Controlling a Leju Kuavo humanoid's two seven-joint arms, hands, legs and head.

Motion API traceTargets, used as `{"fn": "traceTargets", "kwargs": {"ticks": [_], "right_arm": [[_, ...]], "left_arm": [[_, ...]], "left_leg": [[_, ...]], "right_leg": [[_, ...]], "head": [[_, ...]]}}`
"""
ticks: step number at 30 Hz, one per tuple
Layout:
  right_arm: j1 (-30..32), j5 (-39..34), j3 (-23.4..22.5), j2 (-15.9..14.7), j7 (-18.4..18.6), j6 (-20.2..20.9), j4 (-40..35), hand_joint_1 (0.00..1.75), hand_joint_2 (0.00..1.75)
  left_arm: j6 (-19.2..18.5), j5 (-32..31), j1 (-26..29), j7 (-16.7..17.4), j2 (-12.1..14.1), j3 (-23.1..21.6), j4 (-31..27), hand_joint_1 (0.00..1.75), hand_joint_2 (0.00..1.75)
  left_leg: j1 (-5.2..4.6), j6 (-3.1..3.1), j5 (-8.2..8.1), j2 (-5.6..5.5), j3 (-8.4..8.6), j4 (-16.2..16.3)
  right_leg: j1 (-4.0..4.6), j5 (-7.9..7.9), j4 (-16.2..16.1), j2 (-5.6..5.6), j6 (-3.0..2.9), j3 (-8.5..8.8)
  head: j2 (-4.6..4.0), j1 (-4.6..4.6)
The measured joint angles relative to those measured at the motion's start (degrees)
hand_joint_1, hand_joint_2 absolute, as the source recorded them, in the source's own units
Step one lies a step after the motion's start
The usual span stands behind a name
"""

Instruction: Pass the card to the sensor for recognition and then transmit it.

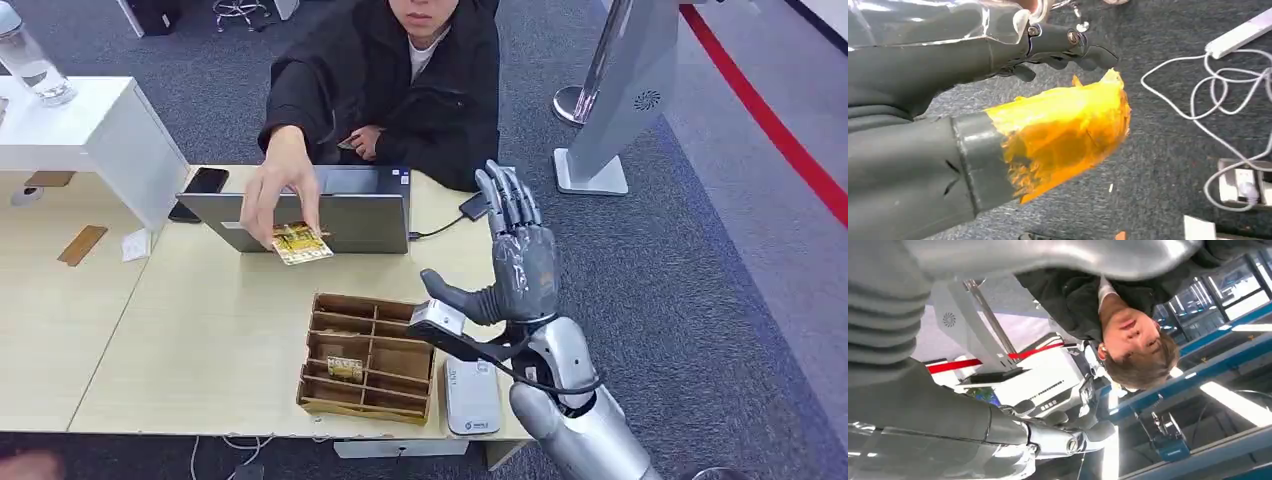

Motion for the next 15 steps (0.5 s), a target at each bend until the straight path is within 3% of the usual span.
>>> {"fn": "traceTargets", "kwargs": {"ticks": [15], "right_arm": [[2.26,2.71,2.14,0.52,1.31,0.68,-4.09,0.0,0.0]], "left_arm": [[-0.42,0.81,1.74,0.02,-0.02,0.07,0.0,0.0,0.0]], "left_leg": [[0.01,0.0,0.01,-0.01,-0.01,0.0]], "right_leg": [[0.0,0.0,0.0,-0.01,0.0,0.01]], "head": [[0.0,-0.02]]}}
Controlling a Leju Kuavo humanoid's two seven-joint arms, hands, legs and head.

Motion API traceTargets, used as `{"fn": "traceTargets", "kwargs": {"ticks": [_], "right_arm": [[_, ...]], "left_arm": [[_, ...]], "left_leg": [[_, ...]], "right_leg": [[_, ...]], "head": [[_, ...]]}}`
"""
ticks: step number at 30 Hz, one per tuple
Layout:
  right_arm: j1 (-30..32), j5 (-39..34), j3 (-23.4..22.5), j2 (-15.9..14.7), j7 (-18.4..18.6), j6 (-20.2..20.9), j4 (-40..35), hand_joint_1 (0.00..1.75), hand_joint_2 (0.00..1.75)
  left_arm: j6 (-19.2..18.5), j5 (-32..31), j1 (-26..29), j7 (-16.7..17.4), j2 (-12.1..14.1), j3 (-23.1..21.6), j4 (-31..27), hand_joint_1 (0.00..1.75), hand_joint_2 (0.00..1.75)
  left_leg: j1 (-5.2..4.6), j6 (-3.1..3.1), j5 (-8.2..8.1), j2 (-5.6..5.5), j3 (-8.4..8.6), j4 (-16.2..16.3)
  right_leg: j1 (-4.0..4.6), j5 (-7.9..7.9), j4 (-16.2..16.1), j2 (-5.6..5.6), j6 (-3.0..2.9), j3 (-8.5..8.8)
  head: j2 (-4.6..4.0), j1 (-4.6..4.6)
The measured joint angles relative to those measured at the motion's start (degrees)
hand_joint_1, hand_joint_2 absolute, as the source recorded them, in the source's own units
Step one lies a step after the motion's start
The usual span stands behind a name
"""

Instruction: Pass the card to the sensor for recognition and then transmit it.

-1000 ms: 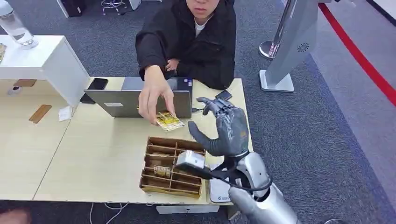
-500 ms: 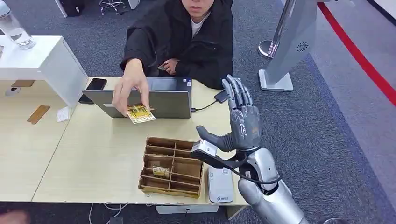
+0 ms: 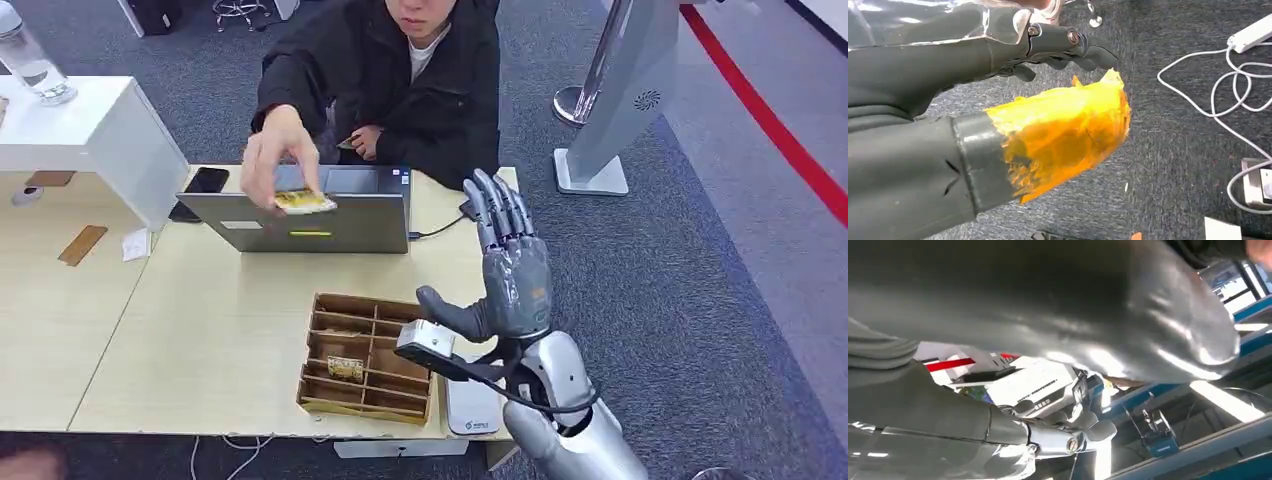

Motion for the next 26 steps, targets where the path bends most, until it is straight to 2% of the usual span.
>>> {"fn": "traceTargets", "kwargs": {"ticks": [22,26], "right_arm": [[2.38,0.2,0.2,-0.02,-0.05,-0.9,-3.56,0.0,0.0],[3.74,-3.74,-0.17,-0.13,-1.61,-1.01,-5.0,0.0,0.0]], "left_arm": [[-0.53,-0.66,0.94,1.57,0.02,0.0,0.0,0.0,0.0],[-0.85,-0.2,1.2,1.66,0.04,0.0,0.0,0.0,0.0]], "left_leg": [[0.0,0.0,0.0,0.01,0.01,0.0],[0.0,0.0,0.0,0.01,0.01,0.0]], "right_leg": [[0.0,0.0,0.0,0.01,0.0,-0.01],[0.0,0.0,0.0,0.0,0.0,-0.01]], "head": [[0.0,0.02],[0.0,0.0]]}}
